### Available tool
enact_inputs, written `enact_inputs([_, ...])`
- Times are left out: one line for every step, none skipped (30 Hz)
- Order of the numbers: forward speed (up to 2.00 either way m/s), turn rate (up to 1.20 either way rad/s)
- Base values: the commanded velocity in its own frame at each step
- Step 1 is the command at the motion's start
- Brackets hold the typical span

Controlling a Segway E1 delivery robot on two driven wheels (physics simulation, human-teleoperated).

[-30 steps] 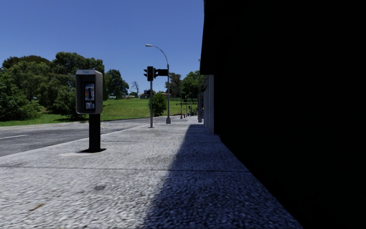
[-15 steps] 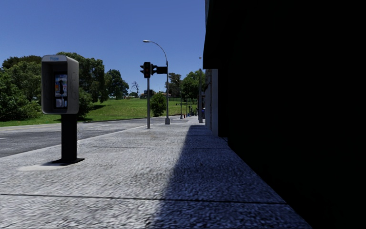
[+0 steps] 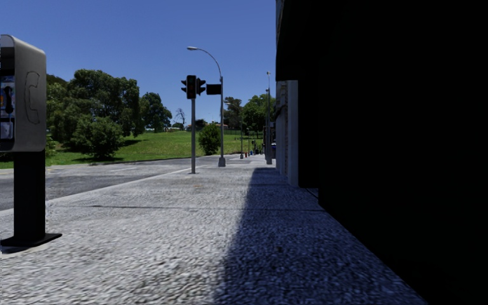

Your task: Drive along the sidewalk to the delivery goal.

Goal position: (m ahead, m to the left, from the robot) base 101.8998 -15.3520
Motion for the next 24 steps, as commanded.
enact_inputs([1.79,0.0])
enact_inputs([1.79,0.0])
enact_inputs([1.79,0.0])
enact_inputs([1.79,0.0])
enact_inputs([1.79,0.0])
enact_inputs([1.78,0.0])
enact_inputs([1.78,0.0])
enact_inputs([1.78,0.0])
enact_inputs([1.78,0.0])
enact_inputs([1.78,0.0])
enact_inputs([1.78,0.0])
enact_inputs([1.78,0.0])
enact_inputs([1.78,0.0])
enact_inputs([1.78,0.0])
enact_inputs([1.78,0.0])
enact_inputs([1.78,0.0])
enact_inputs([1.78,0.0])
enact_inputs([1.78,0.0])
enact_inputs([1.78,0.0])
enact_inputs([1.78,0.0])
enact_inputs([1.78,0.0])
enact_inputs([1.78,0.0])
enact_inputs([1.78,0.0])
enact_inputs([1.78,0.0])
